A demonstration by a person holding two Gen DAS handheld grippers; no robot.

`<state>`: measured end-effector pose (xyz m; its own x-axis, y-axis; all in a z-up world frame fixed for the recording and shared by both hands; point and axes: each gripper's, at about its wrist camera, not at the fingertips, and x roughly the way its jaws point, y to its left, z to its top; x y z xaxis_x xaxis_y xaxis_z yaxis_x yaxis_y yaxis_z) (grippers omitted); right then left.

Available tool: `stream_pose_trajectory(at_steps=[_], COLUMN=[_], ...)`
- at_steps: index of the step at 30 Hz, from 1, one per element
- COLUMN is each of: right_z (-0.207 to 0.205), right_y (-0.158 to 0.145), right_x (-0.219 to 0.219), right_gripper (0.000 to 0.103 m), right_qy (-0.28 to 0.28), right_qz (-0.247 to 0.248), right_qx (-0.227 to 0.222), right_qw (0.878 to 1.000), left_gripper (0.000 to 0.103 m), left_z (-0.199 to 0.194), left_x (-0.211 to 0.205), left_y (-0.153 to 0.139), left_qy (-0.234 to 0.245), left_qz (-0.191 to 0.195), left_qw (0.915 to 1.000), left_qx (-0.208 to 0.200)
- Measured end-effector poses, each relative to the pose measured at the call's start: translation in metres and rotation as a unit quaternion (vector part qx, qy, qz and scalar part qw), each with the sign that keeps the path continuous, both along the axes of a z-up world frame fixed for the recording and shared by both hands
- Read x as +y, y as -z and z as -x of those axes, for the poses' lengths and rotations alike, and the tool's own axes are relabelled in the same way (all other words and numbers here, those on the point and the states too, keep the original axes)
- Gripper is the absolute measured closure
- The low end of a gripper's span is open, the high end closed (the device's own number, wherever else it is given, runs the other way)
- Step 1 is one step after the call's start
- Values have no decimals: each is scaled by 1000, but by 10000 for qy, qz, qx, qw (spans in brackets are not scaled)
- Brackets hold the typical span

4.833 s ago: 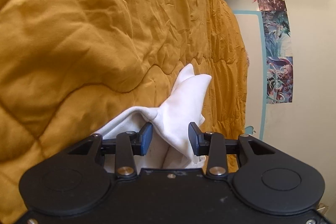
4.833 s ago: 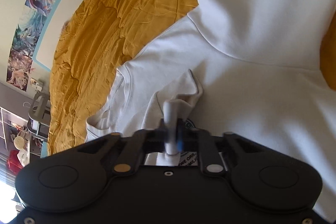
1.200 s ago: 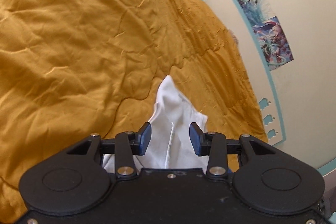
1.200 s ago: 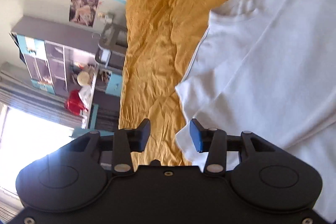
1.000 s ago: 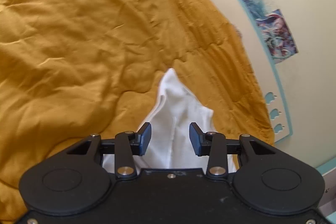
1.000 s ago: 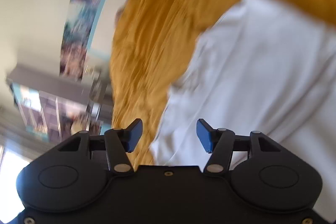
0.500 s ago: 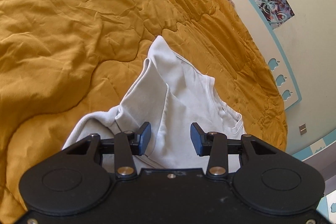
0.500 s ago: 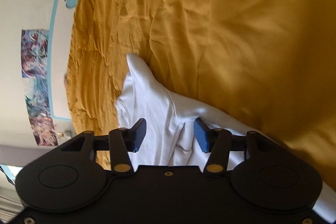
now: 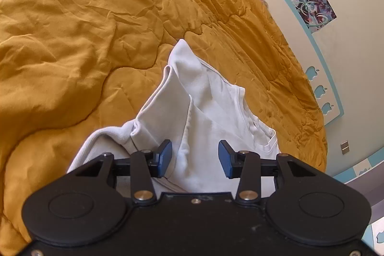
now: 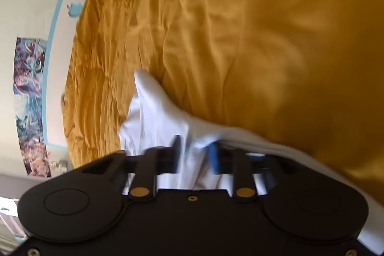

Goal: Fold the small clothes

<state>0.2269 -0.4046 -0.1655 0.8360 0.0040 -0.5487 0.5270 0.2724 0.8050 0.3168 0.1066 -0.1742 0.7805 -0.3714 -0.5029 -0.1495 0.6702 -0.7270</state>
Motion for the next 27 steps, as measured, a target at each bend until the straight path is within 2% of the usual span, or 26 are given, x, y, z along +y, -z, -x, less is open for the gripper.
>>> stream_pose_trajectory(at_steps=[3,4,6,7,9,12,14,17,19,21,23,24,27], right_z=[11,13,14,14,13,12,21,36,39,21,-14,-33,-89], right_y=[-10,-13,-7,-1,11,9,1,-22,-38,-51,-62,-64,-58], right_x=[-1,1,1,0,-4,-6,-6,3,9,13,14,13,8], right_gripper=[94,95,96,98,99,98,89,86,87,87,86,86,83], right_qy=[201,225,377,444,489,416,431,346,265,-112,-566,-791,-1229], right_qz=[161,279,336,338,231,163,59,379,625,917,1190,1304,1512], right_qx=[-139,-84,110,224,262,210,191,165,-94,-390,-671,-862,-986], right_qw=[9996,9993,9987,9982,9982,9988,9989,9985,9977,9950,9890,9845,9759], left_gripper=[60,59,60,59,58,60,59,59,59,58,59,58,58], left_z=[7,8,3,1,1,3,5,1,-8,-16,-19,-19,-21], left_x=[2,1,-1,1,5,8,10,10,11,13,16,19,26], left_y=[-7,-10,-7,-1,6,1,-5,-15,-15,-9,0,5,12], left_qy=[-105,-96,-155,-146,-179,-256,-212,-210,-168,-124,-175,-211,-227], left_qz=[134,32,-383,-380,-195,-46,258,286,342,349,341,412,627], left_qw=[9993,9992,9991,9991,9996,9996,9992,9977,9972,9980,9988,9985,9975], left_qx=[-324,-399,-27,125,139,48,-235,-580,-647,-507,-317,-280,-230])
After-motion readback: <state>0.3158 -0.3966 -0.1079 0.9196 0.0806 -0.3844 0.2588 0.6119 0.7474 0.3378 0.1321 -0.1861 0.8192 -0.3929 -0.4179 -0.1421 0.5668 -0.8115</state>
